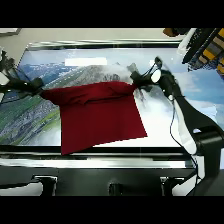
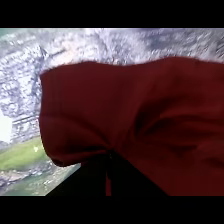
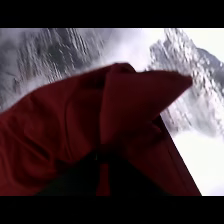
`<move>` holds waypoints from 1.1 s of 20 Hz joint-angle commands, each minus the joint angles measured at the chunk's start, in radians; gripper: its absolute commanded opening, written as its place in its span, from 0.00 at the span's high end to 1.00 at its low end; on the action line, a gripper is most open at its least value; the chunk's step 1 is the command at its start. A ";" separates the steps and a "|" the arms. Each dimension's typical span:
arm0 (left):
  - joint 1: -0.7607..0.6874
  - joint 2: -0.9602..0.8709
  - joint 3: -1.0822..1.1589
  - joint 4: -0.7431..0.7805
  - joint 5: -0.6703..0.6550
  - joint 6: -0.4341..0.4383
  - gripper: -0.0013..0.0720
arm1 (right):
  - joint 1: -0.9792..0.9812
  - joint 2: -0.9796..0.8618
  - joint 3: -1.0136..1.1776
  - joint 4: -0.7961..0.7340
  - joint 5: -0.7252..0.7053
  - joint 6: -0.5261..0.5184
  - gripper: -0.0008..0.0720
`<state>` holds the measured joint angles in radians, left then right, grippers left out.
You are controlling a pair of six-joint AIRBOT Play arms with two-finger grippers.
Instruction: Fold the clothes and pants, and hang the long-sleeved shirts on hangers.
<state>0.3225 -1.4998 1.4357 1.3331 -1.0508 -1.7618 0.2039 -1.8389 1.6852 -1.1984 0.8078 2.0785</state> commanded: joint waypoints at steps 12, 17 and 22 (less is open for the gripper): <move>-0.017 -0.059 -0.004 0.002 -0.113 0.000 0.96 | -0.444 0.343 -0.499 0.150 0.530 -0.585 0.29; -0.019 -0.061 -0.004 0.002 -0.113 0.000 0.96 | -0.435 0.384 -0.853 0.385 0.415 -0.724 0.32; -0.019 -0.064 -0.004 0.002 -0.111 0.000 0.96 | -0.435 0.383 -0.941 0.464 0.360 -0.755 0.33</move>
<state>0.3042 -1.5616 1.4322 1.3354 -1.1614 -1.7615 -0.2306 -1.4593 0.8112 -0.7918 1.2060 1.3602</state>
